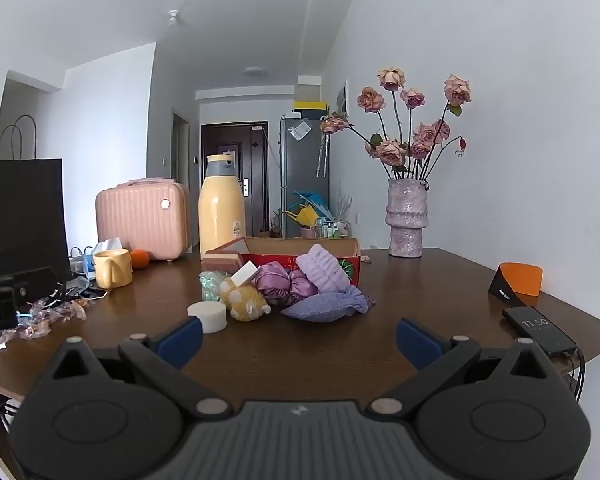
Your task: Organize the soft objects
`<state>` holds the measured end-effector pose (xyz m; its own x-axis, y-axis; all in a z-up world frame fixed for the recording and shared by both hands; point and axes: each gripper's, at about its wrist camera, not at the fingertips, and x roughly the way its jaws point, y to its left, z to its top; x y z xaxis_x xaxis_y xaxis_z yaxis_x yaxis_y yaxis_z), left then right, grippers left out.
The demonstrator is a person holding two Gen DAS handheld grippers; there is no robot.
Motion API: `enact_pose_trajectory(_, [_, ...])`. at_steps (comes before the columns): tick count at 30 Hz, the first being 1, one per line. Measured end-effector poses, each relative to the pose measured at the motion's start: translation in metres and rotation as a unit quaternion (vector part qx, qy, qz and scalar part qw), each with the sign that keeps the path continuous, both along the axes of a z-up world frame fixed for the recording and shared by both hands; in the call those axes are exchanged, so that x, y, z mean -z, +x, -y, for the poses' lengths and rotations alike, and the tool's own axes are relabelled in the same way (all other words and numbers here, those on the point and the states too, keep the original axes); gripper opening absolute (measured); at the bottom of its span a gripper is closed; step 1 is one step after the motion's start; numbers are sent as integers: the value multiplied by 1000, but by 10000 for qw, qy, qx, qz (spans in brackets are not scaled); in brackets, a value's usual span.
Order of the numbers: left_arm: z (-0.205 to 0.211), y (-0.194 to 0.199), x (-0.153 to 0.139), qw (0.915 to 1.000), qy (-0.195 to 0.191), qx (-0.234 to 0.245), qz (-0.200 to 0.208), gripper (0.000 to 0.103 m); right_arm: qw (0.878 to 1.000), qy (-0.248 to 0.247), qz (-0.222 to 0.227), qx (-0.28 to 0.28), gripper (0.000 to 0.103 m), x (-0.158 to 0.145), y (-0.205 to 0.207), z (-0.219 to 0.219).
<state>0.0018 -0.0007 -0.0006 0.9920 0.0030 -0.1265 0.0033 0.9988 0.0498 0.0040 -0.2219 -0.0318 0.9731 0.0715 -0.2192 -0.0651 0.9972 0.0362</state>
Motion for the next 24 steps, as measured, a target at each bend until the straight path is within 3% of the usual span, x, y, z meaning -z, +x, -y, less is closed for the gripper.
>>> enact_pose_trajectory(24, [1, -1, 0, 10000, 34, 5, 61, 103, 10000, -15, 62, -21, 103, -2, -1, -2])
